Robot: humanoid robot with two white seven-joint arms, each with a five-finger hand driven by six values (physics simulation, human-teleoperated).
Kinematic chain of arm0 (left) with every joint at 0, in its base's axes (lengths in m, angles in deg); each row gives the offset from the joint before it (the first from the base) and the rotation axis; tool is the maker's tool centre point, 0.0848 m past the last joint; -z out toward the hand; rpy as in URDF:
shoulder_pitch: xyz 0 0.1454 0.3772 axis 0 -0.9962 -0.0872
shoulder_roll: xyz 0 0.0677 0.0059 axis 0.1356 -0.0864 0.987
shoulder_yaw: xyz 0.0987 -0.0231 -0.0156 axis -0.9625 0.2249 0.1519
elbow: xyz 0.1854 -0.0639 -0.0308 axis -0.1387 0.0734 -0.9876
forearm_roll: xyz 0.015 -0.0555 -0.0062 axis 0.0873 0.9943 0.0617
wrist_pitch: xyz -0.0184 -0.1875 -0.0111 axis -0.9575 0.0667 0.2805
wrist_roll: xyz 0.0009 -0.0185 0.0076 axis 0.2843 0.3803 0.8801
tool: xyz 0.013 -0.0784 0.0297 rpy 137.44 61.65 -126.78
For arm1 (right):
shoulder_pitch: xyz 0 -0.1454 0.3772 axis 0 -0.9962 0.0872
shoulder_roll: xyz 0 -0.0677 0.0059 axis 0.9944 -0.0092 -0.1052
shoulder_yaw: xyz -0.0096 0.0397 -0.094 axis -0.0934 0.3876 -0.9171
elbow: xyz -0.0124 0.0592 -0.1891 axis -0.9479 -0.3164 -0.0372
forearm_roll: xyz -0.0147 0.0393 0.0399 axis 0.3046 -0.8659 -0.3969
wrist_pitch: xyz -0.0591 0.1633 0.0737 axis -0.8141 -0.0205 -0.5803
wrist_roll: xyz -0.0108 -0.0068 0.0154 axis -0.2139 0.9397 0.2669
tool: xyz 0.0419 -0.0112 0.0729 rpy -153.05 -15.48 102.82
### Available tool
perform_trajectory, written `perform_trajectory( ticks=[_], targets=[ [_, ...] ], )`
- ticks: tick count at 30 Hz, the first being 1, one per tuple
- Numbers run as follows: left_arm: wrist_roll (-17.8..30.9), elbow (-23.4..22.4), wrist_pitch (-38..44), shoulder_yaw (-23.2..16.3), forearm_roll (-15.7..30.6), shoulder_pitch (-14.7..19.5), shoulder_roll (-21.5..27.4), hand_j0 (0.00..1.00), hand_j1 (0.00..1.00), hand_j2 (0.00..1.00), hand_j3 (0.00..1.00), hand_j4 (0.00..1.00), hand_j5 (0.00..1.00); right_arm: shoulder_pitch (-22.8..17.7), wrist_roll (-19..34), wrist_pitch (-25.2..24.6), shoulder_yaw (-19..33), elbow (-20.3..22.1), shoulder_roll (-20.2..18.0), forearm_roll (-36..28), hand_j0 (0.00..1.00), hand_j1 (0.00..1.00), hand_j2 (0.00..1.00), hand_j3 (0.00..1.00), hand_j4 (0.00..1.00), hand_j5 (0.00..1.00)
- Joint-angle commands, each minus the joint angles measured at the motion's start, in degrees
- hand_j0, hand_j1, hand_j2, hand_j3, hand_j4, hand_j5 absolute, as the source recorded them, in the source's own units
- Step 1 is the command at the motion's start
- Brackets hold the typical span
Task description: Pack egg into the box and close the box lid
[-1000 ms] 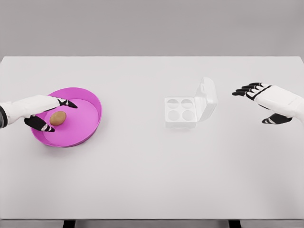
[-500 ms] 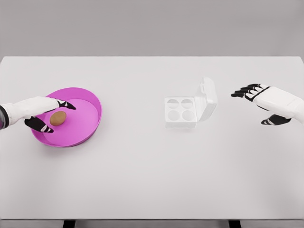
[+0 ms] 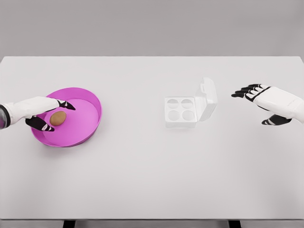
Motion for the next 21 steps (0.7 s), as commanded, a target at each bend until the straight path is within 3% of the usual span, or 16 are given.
perform_trajectory(
  ticks=[1,21],
  targets=[
    [0.0,-0.3,0.0,0.0,0.0,0.0,-0.1,0.83,0.83,0.83,0.83,0.83,0.83,0.0,0.0,-0.2,0.0,0.0,-0.1,-0.3,1.00,1.00,1.00,1.00,1.00,1.00],
    [0.0,-1.5,0.0,-0.2,-0.1,0.4,-0.8,0.80,0.80,0.80,0.80,0.80,0.80,-0.1,0.0,-0.2,0.1,0.0,-0.3,-0.3,1.00,1.00,1.00,1.00,1.00,1.00]
  ],
)
